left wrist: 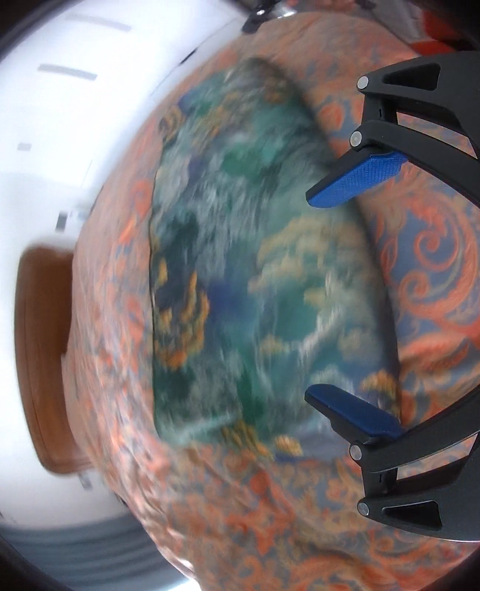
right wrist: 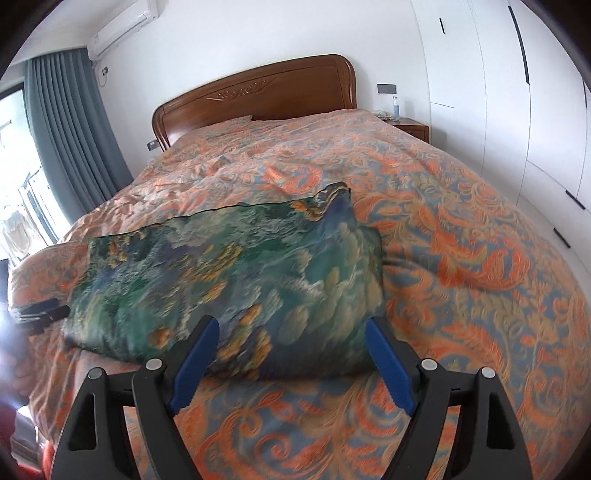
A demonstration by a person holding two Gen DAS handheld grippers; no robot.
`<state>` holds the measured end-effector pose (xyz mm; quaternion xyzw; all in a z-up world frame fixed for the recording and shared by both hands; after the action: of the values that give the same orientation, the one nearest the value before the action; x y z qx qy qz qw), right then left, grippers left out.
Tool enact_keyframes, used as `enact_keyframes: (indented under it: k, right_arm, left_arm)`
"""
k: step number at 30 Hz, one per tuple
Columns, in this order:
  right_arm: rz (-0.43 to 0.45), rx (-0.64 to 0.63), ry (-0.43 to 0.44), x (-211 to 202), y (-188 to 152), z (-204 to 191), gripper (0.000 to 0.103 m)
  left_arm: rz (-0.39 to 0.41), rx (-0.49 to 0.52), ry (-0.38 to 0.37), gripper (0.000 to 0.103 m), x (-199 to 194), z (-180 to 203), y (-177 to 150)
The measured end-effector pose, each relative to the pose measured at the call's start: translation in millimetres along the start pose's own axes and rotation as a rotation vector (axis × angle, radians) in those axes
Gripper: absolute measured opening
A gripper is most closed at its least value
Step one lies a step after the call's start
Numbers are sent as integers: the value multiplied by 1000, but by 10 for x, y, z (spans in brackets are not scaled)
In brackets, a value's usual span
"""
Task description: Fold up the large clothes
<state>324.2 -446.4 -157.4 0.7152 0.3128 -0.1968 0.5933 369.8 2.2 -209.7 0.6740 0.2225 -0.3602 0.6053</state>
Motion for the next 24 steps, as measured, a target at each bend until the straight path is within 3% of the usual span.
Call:
enact_keyframes:
  k: [5, 7, 9, 14, 19, 24]
  right_arm:
    - [37, -28, 19, -173, -113, -141, 83]
    - [44, -36, 27, -219, -145, -176, 83]
    - [51, -41, 33, -267, -163, -200, 83]
    - [62, -59, 37, -434, -299, -214, 83]
    - [53, -50, 10, -540, -505, -92, 83]
    - [27, 50, -8, -573, -756, 149, 83]
  left_arm:
    - [-28, 196, -78, 98, 51, 617, 92]
    - [-41, 287, -61, 98, 206, 809, 127]
    - [-84, 306, -29, 98, 445, 861, 168]
    - [-160, 225, 26, 99, 998, 737, 516]
    - [-223, 73, 63, 100, 1424, 505, 969]
    - [-246, -39, 126, 100, 1738, 308, 1233]
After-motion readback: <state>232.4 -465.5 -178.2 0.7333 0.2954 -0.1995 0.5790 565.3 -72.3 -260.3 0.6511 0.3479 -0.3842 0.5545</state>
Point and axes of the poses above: each gripper's, at about its wrist camera, not at the fingertips, and x roughly the way its jaws point, z to its right, y to its top, the point moved 10 cm from there along x, roughly the way its jaws point, and after that the axes turned 5 degrees about y, right-handed, at the moved point
